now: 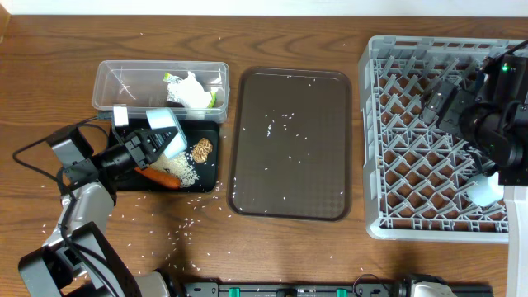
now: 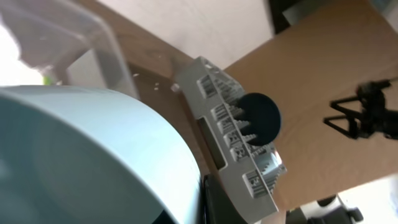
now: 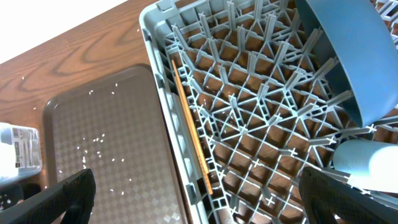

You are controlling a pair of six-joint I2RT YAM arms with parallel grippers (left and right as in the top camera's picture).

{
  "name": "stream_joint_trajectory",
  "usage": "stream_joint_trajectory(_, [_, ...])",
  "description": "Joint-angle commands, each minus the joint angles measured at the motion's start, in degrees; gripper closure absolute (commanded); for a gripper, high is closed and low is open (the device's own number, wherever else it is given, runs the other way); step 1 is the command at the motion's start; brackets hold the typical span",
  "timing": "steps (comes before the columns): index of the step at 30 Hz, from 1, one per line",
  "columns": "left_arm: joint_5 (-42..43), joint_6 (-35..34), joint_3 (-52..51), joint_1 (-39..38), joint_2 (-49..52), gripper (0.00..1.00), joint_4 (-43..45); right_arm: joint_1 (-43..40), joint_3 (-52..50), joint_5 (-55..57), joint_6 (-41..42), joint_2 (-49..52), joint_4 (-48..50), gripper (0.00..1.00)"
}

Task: Sort waste into correct bins and load items into the dishwasher rack
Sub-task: 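Lift the bowl over the black tray and tip the rice out, then carry the empty bowl toward the dish rack with the left gripper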

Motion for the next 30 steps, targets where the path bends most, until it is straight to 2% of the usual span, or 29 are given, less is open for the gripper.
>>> stream_joint_trajectory(1, [-1.60,-2.14,-0.07,-0.22,-0.37,0.94,-0.15,-0.15,0.11,-0.24,0.52,0.22,0.07,0.01])
stream_joint_trajectory(2, [-4.85,-4.96,-0.07,-0.13,-0.37,0.94,-1.03,-0.15,0.11,-0.22,0.52,0.22,0.07,0.01])
stream_joint_trajectory(5, [1.90,-4.04,-0.04,-0.81,-0.42,0.94,3.08,-0.15,0.11,-0.22,0.50,0.22,-0.07,0.01])
stream_joint_trajectory(9, [0.79,-12.07,-0.02,-1.05,-0.85,0.94,7.96,-0.15,0.11,-0.24,0.52,0.22,-0.09,0.01])
stream_joint_trajectory(11, [-0.37,-17.29,-0.02,-1.60,-2.29,0.94,13.49,-0.15,0.11,-0.33,0.55,0.22,-0.04,0.01])
stream_joint_trajectory(16, [-8.28,-36.76,0.87,-5.66,-10.21,0.94,36.20,-0.15,0.11,-2.91,0.55,0.22,-0.22,0.01])
stream_joint_trajectory(18, [-12.55,-40.87,2.14,-7.98,-13.40,0.94,40.09,-0.15,0.11,-4.63,0.57,0.22,-0.13,0.01])
stream_joint_trajectory(21, [-17.86,-41.90,3.82,-11.65,-16.98,0.94,37.29,-0.15,0.11,-6.08,0.61,0.22,0.22,0.01])
stream_joint_trajectory(23, [-22.21,-41.22,4.15,-14.80,-18.47,0.94,32.02,-0.15,0.11,-6.51,0.87,0.22,0.42,0.01])
stream_joint_trajectory(26, [-29.42,-38.71,4.15,-20.28,-18.93,0.94,22.93,-0.15,0.11,-6.51,1.03,0.22,0.61,0.01])
stream_joint_trajectory(30, [-40.15,-31.36,4.22,-29.22,-18.78,0.94,10.62,-0.15,0.11,-7.26,0.98,0.22,0.46,0.01])
